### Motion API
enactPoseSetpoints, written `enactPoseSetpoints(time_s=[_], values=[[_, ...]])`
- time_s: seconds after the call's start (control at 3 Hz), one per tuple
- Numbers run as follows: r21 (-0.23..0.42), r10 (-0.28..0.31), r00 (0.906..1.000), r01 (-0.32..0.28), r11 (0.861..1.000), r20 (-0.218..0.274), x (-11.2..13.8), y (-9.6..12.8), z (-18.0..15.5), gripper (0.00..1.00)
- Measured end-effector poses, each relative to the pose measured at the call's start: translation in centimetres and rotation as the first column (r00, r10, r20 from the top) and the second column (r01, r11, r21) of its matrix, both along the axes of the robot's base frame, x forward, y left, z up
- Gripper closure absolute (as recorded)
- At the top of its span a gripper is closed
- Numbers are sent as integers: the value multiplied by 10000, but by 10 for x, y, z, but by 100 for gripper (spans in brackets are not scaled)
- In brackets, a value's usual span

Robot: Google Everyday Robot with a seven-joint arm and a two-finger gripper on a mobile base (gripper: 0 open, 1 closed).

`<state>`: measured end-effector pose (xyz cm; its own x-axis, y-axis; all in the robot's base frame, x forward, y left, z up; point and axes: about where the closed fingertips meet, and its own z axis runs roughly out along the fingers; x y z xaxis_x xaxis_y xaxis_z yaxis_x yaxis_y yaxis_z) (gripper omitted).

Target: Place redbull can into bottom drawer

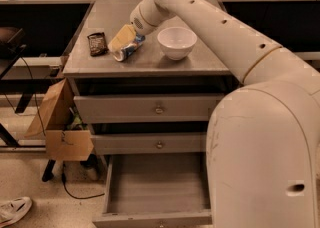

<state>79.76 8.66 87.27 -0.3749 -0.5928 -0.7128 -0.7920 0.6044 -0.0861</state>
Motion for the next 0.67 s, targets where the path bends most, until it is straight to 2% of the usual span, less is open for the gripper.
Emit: enactPoseSetpoints(time_s=[0.33, 0.67], values=[[132, 124, 9998, -123, 9998, -123, -10, -2, 1, 0], [193, 487, 9985, -482, 9987, -266, -16, 9, 1, 0]])
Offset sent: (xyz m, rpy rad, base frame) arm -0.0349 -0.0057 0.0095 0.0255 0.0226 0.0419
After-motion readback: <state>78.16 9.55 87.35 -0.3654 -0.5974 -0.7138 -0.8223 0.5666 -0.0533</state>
